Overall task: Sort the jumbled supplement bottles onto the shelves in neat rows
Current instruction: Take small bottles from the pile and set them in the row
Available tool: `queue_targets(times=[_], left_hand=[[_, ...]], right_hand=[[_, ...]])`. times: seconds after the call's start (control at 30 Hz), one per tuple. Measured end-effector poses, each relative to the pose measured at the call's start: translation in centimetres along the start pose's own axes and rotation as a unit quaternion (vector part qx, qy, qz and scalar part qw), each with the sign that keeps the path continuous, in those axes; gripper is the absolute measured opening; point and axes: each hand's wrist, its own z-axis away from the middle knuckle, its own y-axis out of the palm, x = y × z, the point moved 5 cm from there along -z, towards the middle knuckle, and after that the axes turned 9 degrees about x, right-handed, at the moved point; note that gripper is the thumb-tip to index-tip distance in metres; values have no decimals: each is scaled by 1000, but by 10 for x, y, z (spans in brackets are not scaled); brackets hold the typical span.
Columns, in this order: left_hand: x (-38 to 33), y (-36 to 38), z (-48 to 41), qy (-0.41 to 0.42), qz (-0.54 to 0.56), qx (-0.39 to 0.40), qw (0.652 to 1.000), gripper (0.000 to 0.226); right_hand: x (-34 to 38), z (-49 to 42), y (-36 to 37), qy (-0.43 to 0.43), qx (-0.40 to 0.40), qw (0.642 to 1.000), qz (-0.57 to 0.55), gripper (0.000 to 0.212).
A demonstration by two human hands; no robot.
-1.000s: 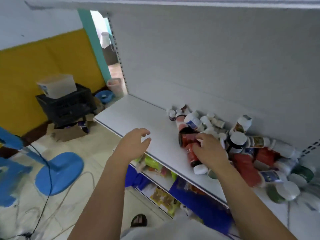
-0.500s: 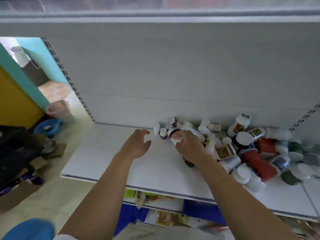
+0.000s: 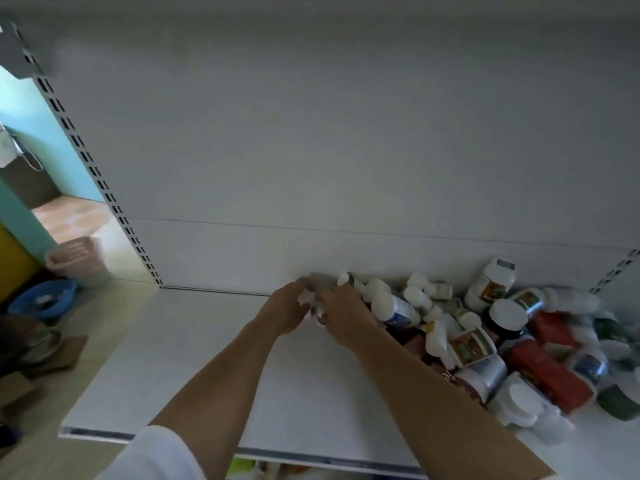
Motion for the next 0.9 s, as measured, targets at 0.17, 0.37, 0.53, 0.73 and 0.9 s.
queue_targets(times=[0.17,0.37,0.53,0.73,0.9], left_hand=[[-8,-11,27,-10,226,-12,974,18],[-70,-44,108,16,513,0,858,30],[-130,-61,162,63,540,36,839,27],[-190,-54,200,111,520,61,845,23],[-250,-27,209,136,532,107,829,17]], right_hand=[[-21,44,-19,79,-152,840,-514,26],[-17,111,-46,49,-165,443,-880,9],[-7,185,-78,49,-217,337,-915,23],[-11,261,-102,74,-269,258,-925,15],[-45,321,-107,66,-322,248,-911,17]])
